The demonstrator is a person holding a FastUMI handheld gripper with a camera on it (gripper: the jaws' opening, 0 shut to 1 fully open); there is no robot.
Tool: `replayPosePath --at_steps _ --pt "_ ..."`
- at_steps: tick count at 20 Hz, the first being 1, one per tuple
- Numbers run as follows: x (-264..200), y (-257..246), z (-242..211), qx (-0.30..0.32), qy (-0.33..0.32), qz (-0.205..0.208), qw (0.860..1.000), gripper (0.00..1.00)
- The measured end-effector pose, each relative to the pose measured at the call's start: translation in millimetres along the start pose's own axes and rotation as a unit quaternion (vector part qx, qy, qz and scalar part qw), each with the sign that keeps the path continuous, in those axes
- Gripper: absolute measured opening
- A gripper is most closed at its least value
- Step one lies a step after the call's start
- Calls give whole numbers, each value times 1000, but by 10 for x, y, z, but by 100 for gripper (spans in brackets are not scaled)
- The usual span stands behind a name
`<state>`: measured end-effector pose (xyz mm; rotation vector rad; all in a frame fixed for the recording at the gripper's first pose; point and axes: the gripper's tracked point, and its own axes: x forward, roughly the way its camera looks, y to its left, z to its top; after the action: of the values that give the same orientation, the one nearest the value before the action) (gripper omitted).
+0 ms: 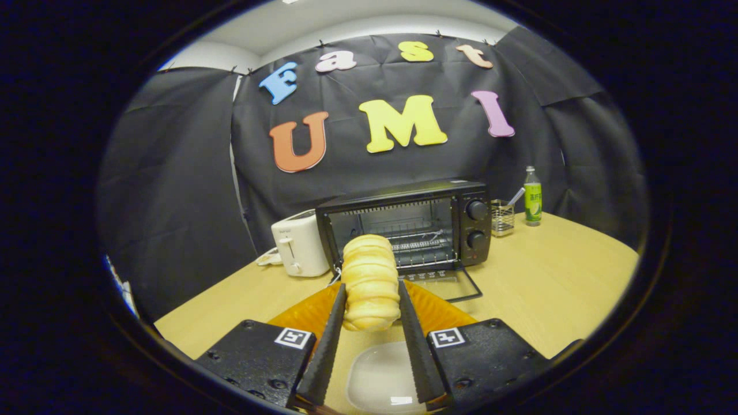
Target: Open the toaster oven, put the food inside, and close the toaster oven door.
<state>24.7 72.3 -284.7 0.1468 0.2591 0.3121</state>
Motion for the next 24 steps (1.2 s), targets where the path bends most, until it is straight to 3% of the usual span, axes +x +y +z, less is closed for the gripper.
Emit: replayPosePath --at_steps 7,12,15,21,24 --pt "721 -281 247 124 1 18 992 61" --pt "1182 -295 337 231 8 55 971 61" --pt "1411 -500 430 223 -22 23 974 61" --pt "1842 -440 257 195 18 15 980 61" --pt "1980 -514 172 198 31 -11 980 61"
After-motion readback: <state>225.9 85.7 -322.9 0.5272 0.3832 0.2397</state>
